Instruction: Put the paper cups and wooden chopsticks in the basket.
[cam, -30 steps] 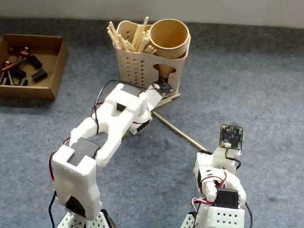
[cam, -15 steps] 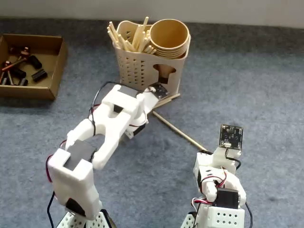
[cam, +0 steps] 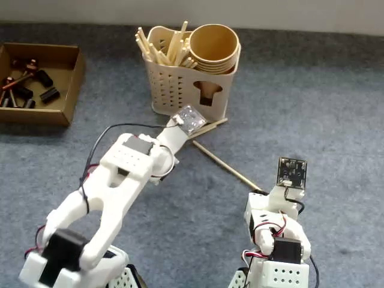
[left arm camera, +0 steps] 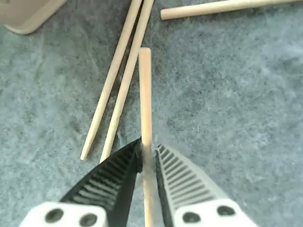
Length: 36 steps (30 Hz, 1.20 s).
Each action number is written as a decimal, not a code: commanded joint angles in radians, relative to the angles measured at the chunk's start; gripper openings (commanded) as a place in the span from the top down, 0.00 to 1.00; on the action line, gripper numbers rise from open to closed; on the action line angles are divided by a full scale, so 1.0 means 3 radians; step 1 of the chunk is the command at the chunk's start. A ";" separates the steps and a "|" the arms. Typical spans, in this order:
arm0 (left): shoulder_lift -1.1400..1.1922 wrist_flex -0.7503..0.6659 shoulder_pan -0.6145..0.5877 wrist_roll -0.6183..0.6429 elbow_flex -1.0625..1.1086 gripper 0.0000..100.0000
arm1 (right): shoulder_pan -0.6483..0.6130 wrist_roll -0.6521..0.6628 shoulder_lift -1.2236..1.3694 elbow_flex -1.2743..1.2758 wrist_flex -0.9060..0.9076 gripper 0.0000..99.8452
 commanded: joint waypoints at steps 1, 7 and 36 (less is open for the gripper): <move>-0.0473 -0.0230 -0.0054 0.0046 0.0202 0.99 | 0.0033 0.0031 0.0013 0.0335 -0.0049 0.99; -0.0887 -0.0450 -0.0320 0.0476 0.0340 0.99 | 0.0033 0.0026 0.0013 0.0335 -0.0049 0.99; -0.2432 -0.2087 -0.0253 0.1084 0.0309 0.99 | 0.0033 0.0036 0.0013 0.0335 -0.0049 0.99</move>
